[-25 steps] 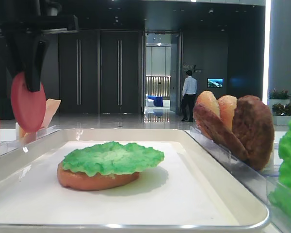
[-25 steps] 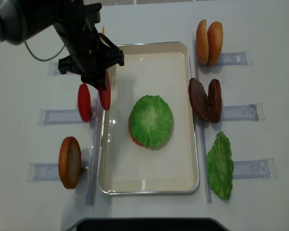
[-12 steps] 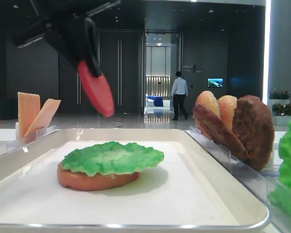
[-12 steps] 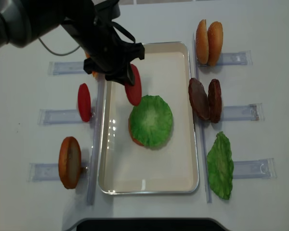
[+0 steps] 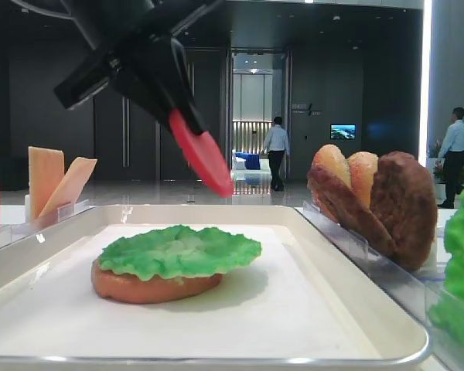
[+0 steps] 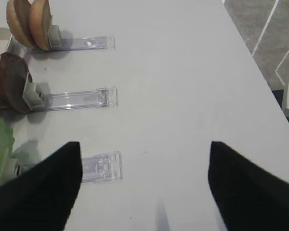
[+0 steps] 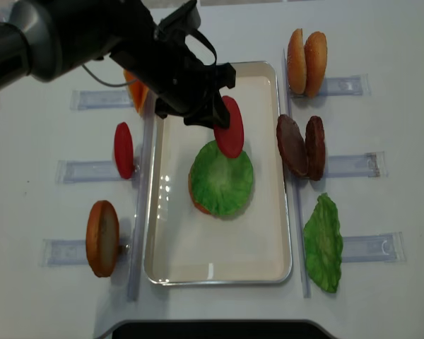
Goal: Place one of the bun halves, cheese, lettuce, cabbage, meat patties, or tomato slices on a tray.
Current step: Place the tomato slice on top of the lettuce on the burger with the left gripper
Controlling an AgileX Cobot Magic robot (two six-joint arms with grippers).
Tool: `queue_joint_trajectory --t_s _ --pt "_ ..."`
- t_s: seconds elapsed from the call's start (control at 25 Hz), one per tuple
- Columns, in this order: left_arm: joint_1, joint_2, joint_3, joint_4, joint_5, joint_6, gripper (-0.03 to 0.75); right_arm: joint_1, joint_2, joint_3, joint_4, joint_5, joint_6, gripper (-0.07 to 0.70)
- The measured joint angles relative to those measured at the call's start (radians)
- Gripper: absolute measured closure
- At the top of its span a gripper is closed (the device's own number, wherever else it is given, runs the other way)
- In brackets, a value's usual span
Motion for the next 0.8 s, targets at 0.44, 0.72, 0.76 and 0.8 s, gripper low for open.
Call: queue_joint_trajectory --t_s 0.44,0.72,0.76,0.8 --pt "0.000 0.001 0.092 -0.076 -0.056 0.118 0.662 0.000 0.000 0.000 0.000 0.000 0.000 0.113" --pt "0.000 0.001 0.120 -0.076 -0.068 0.129 0.662 0.000 0.000 0.000 0.000 0.000 0.000 0.113" --pt "0.000 0.001 0.125 -0.076 -0.075 0.129 0.662 0.000 0.000 0.000 0.000 0.000 0.000 0.113" --pt "0.000 0.001 0.128 -0.076 -0.081 0.129 0.662 0.000 0.000 0.000 0.000 0.000 0.000 0.113"
